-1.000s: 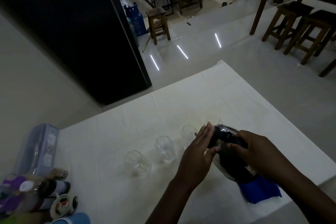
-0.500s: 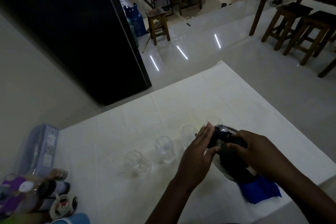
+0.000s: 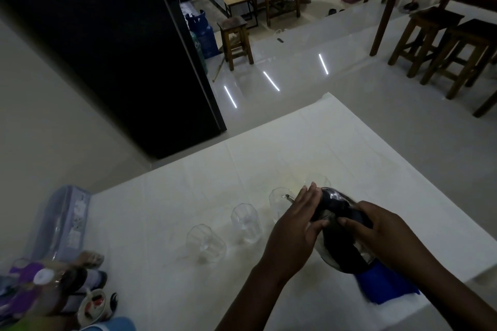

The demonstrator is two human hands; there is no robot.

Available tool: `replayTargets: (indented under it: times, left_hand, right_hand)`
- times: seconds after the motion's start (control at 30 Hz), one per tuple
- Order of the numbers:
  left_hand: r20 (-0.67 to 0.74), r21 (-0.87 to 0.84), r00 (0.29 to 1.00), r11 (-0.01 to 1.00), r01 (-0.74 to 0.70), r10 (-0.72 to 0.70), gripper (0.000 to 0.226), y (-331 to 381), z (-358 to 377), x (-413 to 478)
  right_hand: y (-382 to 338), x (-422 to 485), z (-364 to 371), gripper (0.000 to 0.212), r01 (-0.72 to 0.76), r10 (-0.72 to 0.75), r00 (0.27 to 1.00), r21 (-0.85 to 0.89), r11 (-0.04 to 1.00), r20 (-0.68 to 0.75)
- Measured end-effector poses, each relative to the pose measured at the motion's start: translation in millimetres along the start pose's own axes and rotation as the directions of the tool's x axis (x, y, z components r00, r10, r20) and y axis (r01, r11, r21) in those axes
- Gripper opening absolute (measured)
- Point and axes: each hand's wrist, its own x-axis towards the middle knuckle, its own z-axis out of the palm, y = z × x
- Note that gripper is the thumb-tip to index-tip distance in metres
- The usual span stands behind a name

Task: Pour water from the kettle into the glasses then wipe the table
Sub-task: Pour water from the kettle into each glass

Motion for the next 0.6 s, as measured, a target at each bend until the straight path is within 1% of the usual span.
replayTargets:
  times: [0.13, 0.37, 0.6]
  left_hand:
    - [-0.008, 0.032, 0.999, 0.999, -0.035, 0.035, 0.053, 1, 1, -1]
    - [-0.002, 0.096, 0.996, 0.991, -0.093, 0.094, 0.053, 10, 5, 1]
    - [-0.002, 0.154, 0.991, 0.979, -0.133, 0.135, 0.051, 27, 19, 15]
  right_hand:
    - [8, -4, 3, 0.011, -0.02, 0.02, 1.0, 0.044, 0.999, 0.004]
    - [20, -13, 3, 0.016, -0.018, 0.02, 1.0, 0.111, 0.994, -0.017]
    - [34, -15, -16, 0.027, -0.013, 0.021, 0.999, 0.166, 0.986, -0.044]
